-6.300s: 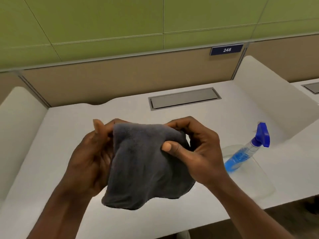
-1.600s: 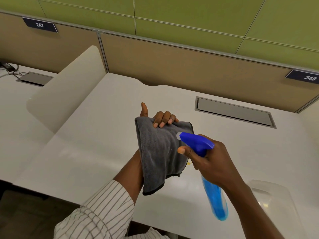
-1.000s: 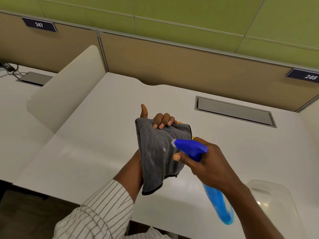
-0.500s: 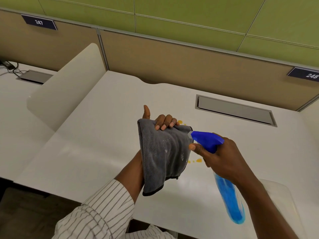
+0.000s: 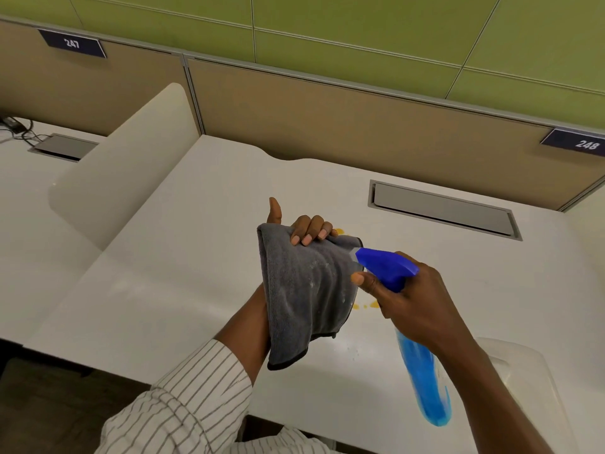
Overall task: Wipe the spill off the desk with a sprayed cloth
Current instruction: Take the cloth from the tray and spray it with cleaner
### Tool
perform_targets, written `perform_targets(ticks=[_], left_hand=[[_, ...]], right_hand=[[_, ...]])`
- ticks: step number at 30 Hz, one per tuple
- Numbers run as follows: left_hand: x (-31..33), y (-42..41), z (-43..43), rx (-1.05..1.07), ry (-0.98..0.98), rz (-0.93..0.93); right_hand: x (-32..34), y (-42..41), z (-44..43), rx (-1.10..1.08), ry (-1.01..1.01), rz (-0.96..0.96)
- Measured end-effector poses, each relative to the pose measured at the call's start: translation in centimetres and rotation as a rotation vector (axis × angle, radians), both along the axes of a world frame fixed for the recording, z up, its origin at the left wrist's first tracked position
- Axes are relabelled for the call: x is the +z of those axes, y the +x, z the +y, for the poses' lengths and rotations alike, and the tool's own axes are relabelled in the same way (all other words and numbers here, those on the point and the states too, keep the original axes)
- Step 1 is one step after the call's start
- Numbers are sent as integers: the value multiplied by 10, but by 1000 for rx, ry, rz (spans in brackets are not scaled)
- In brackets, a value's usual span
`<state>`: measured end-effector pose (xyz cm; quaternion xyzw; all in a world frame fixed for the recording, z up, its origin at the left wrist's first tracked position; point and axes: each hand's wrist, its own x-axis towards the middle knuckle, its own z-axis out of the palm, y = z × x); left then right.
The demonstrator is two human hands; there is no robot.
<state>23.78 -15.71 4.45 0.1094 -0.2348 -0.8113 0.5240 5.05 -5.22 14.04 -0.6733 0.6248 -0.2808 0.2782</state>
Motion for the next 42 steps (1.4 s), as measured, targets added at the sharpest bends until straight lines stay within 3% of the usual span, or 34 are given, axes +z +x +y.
perform_targets(ticks=[17,23,28,42], left_hand=[[14,7,-3,13,-1,49],[4,3,-2,-99,-43,121],[-5,2,5,-157,-36,147],[-6,-19,23,-196,-45,91]], right_hand=[[-15,4,22,97,57,-60],[-23,-19,29,-85,51,-292],[-33,-62,30,-278,-100,-529],[-67,-162,-31,-517,-265,-571]])
